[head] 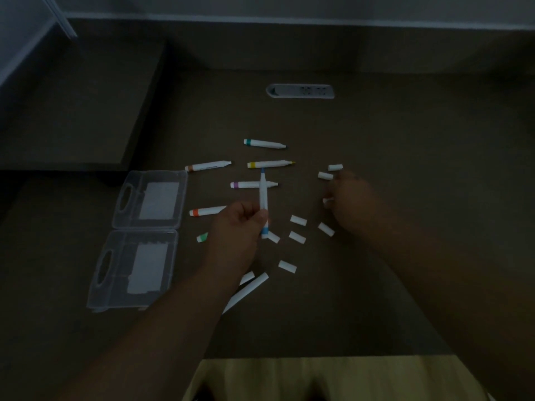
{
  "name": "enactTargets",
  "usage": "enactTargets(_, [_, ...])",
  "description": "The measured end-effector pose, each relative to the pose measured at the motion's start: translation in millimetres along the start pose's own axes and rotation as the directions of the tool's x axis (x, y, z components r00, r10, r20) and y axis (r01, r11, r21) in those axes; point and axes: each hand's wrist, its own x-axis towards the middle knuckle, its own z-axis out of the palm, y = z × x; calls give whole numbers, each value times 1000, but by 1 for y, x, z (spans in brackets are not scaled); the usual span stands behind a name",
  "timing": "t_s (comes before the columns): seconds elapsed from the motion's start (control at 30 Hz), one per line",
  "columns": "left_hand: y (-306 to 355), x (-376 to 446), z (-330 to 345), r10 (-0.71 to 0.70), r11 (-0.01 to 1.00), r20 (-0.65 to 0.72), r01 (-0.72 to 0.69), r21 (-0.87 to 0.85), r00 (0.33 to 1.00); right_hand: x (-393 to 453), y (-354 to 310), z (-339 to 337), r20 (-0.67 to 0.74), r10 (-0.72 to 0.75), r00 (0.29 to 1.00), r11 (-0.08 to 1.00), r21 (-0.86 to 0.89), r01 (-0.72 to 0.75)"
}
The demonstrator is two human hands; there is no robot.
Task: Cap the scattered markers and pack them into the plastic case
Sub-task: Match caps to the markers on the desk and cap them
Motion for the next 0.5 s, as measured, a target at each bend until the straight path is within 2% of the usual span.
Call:
enactTargets(0.13, [2, -1, 1, -2, 1000, 2, 2, -13, 1000, -12, -9, -9, -29, 23, 999, 984, 177, -18])
enactTargets(0.27, [6, -1, 2, 2, 1000, 3, -2, -5, 1000, -25, -23, -18, -27, 101, 995, 860, 506, -74])
enactTargets(0.5, [10, -1, 2, 21, 1000, 3, -21, 3, 1000, -43, -45, -38, 240, 150, 959, 584, 761, -282])
